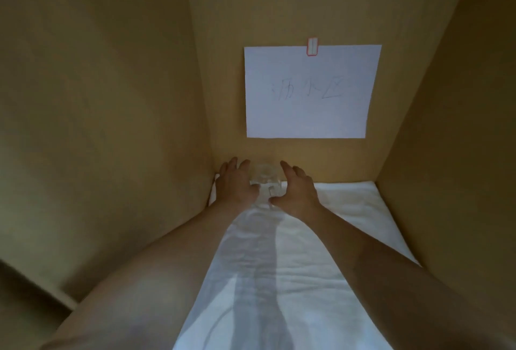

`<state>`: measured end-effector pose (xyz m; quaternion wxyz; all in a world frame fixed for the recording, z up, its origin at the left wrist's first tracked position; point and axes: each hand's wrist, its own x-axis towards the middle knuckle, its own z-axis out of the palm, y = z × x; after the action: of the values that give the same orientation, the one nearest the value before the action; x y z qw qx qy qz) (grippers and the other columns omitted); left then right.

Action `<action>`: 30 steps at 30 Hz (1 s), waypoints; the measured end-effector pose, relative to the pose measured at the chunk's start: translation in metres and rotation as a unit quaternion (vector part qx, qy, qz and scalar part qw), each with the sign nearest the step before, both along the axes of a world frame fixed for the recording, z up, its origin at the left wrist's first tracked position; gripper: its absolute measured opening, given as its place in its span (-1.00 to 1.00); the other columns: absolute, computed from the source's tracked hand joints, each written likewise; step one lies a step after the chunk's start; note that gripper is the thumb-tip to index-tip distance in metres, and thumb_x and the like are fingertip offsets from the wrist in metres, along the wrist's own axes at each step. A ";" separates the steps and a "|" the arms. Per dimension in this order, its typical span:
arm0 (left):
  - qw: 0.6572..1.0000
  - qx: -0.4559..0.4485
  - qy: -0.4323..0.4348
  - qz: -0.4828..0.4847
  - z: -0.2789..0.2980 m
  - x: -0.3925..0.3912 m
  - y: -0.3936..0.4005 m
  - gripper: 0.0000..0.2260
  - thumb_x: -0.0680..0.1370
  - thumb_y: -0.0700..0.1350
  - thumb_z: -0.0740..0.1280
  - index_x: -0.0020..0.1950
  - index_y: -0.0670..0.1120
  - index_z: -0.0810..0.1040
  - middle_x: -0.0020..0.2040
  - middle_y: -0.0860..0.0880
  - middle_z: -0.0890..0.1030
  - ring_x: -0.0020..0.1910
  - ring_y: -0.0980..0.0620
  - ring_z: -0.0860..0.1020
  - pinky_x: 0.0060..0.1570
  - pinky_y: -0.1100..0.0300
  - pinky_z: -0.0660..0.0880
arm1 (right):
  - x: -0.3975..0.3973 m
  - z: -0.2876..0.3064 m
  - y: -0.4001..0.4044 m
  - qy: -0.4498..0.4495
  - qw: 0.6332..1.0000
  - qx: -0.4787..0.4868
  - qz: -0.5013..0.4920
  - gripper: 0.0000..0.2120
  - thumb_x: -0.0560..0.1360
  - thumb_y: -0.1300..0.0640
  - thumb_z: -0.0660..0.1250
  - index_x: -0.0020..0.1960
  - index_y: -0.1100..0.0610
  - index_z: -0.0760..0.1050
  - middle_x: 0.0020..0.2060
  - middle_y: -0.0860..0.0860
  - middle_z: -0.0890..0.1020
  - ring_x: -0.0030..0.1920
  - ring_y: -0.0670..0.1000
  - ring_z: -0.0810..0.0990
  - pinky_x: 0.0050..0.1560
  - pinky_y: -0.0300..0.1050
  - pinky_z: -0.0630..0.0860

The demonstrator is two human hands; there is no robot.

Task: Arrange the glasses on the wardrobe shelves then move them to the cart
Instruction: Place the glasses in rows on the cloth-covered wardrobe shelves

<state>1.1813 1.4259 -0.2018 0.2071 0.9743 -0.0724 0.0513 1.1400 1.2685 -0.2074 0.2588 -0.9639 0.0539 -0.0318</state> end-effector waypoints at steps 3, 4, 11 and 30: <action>1.000 0.002 -0.007 0.005 0.013 -0.027 -0.004 -0.36 0.58 0.09 0.37 0.61 0.01 0.23 0.63 -0.11 0.17 0.58 -0.16 0.14 0.48 -0.03 0.27 | -0.026 0.011 -0.006 -0.007 1.000 -0.006 0.005 0.00 0.40 -0.11 0.54 0.64 -0.07 0.02 0.59 0.14 0.16 0.52 0.27 0.20 0.43 0.13 0.34; 1.000 0.002 -0.009 0.003 0.017 -0.040 -0.005 -0.36 0.59 0.09 0.37 0.61 0.01 0.22 0.63 -0.12 0.16 0.59 -0.16 0.13 0.49 -0.04 0.26 | -0.037 0.014 -0.008 -0.008 1.000 -0.009 0.008 -0.01 0.41 -0.11 0.54 0.64 -0.08 0.02 0.59 0.14 0.15 0.53 0.27 0.20 0.43 0.13 0.34; 0.998 -0.020 -0.065 0.005 0.040 -0.147 -0.011 -0.36 0.57 0.03 0.40 0.59 -0.06 0.28 0.58 -0.16 0.27 0.53 -0.21 0.24 0.44 -0.06 0.32 | -0.130 0.032 -0.023 -0.020 0.999 -0.020 0.031 -0.03 0.43 -0.11 0.53 0.64 -0.09 0.02 0.61 0.12 0.12 0.54 0.24 0.17 0.45 0.14 0.32; 0.995 -0.034 -0.090 0.004 0.037 -0.333 0.049 -0.35 0.54 0.07 0.43 0.58 0.00 0.29 0.58 -0.10 0.25 0.54 -0.15 0.18 0.47 -0.01 0.25 | -0.294 0.040 0.027 -0.029 0.996 -0.065 0.059 -0.09 0.46 -0.14 0.48 0.63 -0.08 0.03 0.60 0.10 0.15 0.52 0.25 0.20 0.44 0.13 0.33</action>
<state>0.8483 1.4752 -0.1644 0.2325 0.9585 -0.0854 0.1414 0.8458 1.2952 -0.1670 0.1988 -0.9788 -0.0128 -0.0478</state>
